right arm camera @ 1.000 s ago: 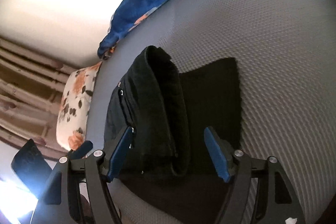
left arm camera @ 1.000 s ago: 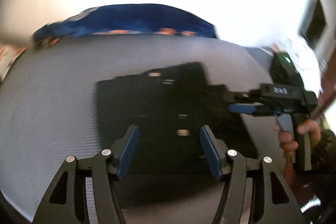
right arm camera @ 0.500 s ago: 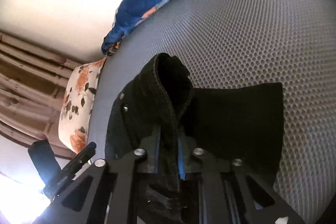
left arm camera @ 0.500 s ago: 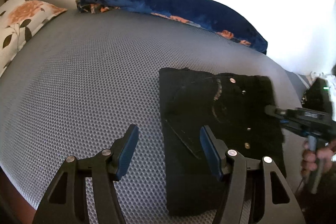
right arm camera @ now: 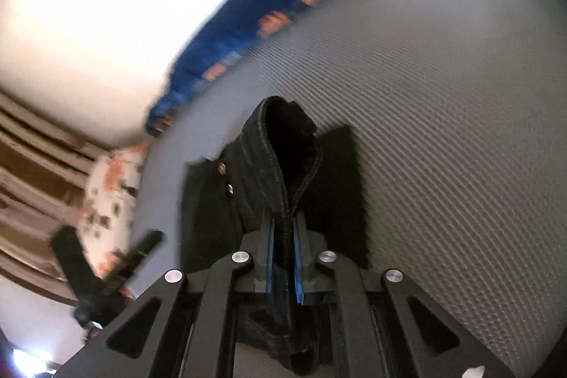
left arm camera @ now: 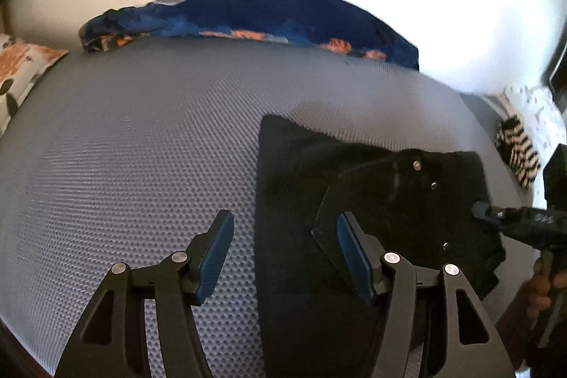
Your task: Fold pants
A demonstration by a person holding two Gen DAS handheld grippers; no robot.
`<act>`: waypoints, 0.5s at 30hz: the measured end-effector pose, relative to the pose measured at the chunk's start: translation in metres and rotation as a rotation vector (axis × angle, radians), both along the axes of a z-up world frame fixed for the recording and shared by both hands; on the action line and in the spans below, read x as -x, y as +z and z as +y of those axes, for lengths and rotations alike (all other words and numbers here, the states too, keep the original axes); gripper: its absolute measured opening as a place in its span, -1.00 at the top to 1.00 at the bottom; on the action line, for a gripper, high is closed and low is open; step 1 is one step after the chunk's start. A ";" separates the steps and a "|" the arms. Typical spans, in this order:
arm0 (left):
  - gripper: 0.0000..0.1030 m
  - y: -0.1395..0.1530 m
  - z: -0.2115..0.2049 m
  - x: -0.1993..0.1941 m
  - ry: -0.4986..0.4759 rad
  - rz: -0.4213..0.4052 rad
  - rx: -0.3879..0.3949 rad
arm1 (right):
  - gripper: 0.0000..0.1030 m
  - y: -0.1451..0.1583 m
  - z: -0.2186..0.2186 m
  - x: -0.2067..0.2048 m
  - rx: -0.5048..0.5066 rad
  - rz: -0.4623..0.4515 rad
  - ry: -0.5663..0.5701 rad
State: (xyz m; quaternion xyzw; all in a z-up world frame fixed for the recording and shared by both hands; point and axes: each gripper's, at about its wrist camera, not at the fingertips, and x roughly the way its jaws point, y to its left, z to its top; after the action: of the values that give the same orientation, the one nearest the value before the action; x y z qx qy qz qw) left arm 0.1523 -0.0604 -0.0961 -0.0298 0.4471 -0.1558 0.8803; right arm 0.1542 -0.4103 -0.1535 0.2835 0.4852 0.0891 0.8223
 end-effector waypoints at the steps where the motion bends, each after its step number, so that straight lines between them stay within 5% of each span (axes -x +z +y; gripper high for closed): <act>1: -0.20 -0.006 -0.005 -0.002 -0.020 0.014 -0.014 | 0.82 -0.009 -0.002 -0.002 0.007 0.016 -0.006; 4: -0.20 -0.027 -0.015 -0.005 -0.052 0.070 -0.095 | 0.72 -0.017 -0.006 -0.005 -0.012 0.037 -0.031; 8: -0.22 -0.040 -0.019 0.000 -0.070 0.054 -0.106 | 0.25 -0.002 0.003 -0.002 0.078 0.016 -0.004; 15: -0.22 -0.039 -0.019 0.013 -0.085 0.051 -0.120 | 0.26 0.011 0.001 0.024 0.032 0.004 -0.005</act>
State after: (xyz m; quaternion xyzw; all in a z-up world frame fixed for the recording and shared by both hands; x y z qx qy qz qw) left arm 0.1394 -0.0793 -0.1346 0.0382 0.4788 -0.1651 0.8614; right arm 0.1298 -0.4091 -0.1423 0.2716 0.4874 0.0789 0.8261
